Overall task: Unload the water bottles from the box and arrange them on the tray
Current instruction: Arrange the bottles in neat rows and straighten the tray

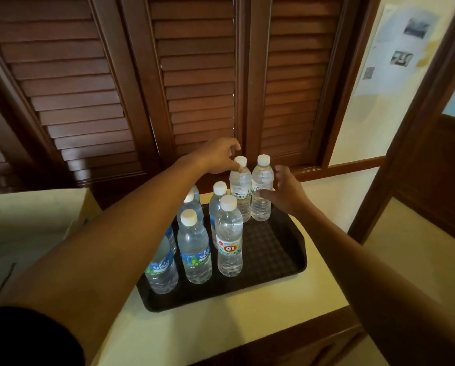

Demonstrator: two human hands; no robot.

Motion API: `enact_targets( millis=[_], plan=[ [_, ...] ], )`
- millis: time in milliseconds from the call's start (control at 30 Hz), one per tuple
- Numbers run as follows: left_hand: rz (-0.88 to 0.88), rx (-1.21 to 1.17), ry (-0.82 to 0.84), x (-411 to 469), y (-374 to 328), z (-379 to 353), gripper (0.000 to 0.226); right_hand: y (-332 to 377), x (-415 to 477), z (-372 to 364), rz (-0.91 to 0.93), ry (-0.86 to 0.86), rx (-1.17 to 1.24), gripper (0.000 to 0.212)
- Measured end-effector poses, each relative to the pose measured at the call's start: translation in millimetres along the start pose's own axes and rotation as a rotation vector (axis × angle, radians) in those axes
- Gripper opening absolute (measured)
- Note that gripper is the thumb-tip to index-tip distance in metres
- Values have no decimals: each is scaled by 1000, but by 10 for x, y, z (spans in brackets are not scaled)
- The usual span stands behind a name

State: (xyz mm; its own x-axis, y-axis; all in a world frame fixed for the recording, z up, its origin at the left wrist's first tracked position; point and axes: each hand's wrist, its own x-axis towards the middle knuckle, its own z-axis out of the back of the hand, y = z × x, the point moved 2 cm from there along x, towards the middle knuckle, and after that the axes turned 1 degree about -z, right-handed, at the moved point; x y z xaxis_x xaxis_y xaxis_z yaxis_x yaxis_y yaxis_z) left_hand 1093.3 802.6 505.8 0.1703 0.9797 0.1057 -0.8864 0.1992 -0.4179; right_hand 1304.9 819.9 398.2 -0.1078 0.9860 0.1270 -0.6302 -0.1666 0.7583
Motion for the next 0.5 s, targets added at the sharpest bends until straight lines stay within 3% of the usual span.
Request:
enact_targets(
  millis=[100,200,300,500],
  plan=[
    [-36,65,72,153,-3,-118,66,-76,62,-113,13,23,17,81],
    [-82,160,61,276,-8,-235,45,-154,68,-186,34,14,63,62],
    [-86,168,35,346,6,-258,31,-189,9,-146,53,25,76,59],
    [-126,133,97,210,-90,-197,29,-264,-503,156,149,170,84,55]
  ],
)
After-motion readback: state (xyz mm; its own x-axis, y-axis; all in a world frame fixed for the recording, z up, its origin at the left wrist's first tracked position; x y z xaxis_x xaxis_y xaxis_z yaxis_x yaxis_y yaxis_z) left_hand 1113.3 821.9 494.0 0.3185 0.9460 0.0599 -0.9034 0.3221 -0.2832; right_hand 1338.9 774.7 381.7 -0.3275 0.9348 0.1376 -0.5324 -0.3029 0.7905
